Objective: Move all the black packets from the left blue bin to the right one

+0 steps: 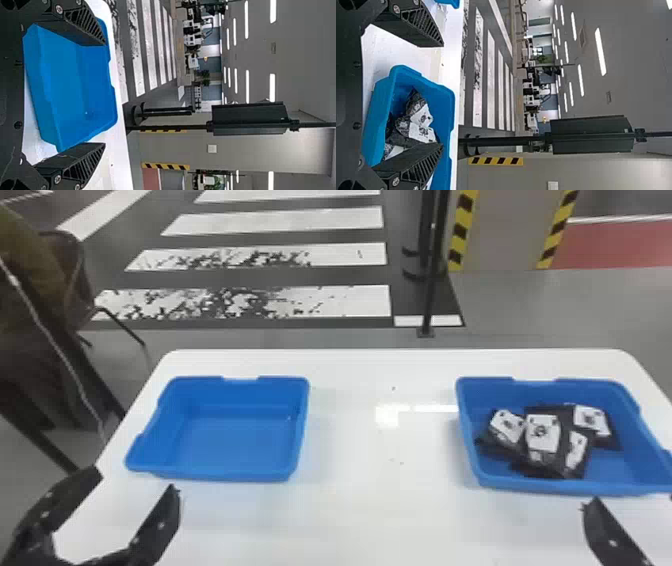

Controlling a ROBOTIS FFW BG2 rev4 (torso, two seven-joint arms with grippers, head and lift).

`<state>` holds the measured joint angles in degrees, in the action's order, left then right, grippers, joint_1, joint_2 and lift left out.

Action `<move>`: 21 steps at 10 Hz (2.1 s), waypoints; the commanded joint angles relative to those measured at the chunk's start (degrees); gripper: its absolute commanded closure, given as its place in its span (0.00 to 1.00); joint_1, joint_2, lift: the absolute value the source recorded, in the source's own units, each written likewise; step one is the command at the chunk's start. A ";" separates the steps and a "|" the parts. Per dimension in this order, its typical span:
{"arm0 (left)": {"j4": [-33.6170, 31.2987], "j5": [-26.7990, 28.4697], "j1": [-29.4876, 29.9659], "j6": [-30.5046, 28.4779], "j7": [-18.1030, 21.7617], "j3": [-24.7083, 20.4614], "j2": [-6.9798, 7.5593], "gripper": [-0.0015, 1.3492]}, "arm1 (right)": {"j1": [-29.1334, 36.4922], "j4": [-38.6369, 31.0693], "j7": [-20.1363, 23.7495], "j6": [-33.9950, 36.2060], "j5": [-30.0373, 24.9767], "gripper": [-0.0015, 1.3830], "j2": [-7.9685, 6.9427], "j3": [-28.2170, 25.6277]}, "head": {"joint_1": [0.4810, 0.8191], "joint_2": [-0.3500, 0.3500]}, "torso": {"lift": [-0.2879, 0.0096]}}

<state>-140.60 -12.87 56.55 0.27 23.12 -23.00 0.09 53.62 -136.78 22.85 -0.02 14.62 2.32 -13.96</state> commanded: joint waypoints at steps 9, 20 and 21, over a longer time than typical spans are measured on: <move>0.19 -0.61 -0.03 -1.54 0.26 -0.20 -0.24 0.11 | -0.32 1.29 0.00 0.02 3.09 0.09 0.58 1.28 | 0.63 0.68 | 0.50; 0.47 -1.30 0.40 -2.66 0.26 -0.43 -0.24 0.11 | -0.04 1.57 0.00 0.02 3.77 0.09 0.67 1.39 | 0.63 0.69 | 0.50; 0.61 -1.30 0.40 -2.66 0.26 -0.43 -0.24 0.11 | -0.04 1.57 0.00 0.02 3.89 0.09 0.67 1.39 | 0.63 0.69 | 0.50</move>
<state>-140.07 -14.17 56.96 -2.38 23.40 -23.42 0.09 53.63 -135.20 22.85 -0.02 18.45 2.99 -12.57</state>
